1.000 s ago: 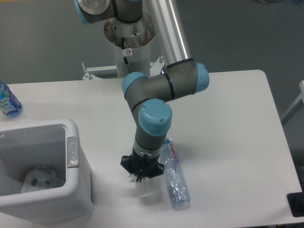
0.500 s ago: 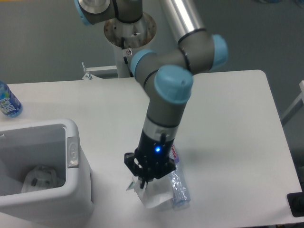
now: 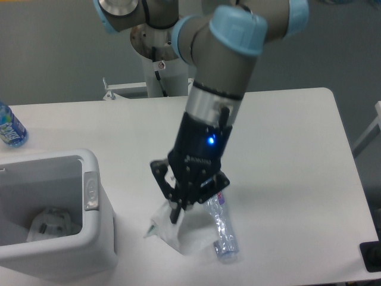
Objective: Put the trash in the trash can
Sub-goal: 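Lift the tissue and carry it over the white trash bin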
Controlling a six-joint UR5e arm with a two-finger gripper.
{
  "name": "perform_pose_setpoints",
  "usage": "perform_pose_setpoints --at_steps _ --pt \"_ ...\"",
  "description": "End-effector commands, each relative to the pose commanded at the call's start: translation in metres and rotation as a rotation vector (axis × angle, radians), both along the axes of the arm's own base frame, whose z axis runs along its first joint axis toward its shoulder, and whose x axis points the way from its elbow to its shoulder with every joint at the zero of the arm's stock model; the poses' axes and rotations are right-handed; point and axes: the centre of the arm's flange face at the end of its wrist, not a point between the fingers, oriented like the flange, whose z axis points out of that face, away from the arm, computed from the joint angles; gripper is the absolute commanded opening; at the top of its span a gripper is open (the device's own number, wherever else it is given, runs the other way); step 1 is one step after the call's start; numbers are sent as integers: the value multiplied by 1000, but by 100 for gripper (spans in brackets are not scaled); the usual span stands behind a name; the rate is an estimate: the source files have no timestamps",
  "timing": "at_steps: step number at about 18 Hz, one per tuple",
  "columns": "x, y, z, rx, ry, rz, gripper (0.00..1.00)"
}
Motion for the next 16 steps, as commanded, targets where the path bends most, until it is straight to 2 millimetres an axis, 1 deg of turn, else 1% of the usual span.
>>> perform_pose_setpoints --at_steps 1,2,4,6,11,13,16 --pt "8 -3 2 4 -6 -9 0" --pt "21 -4 7 13 -8 -26 0" --pt "44 4 0 5 -16 -64 0" --pt "67 14 0 4 -18 -102 0" --pt "104 35 -6 3 -19 -168 0" --pt "123 48 -17 -5 -26 -205 0" --pt "141 60 -29 -20 -39 -240 0"
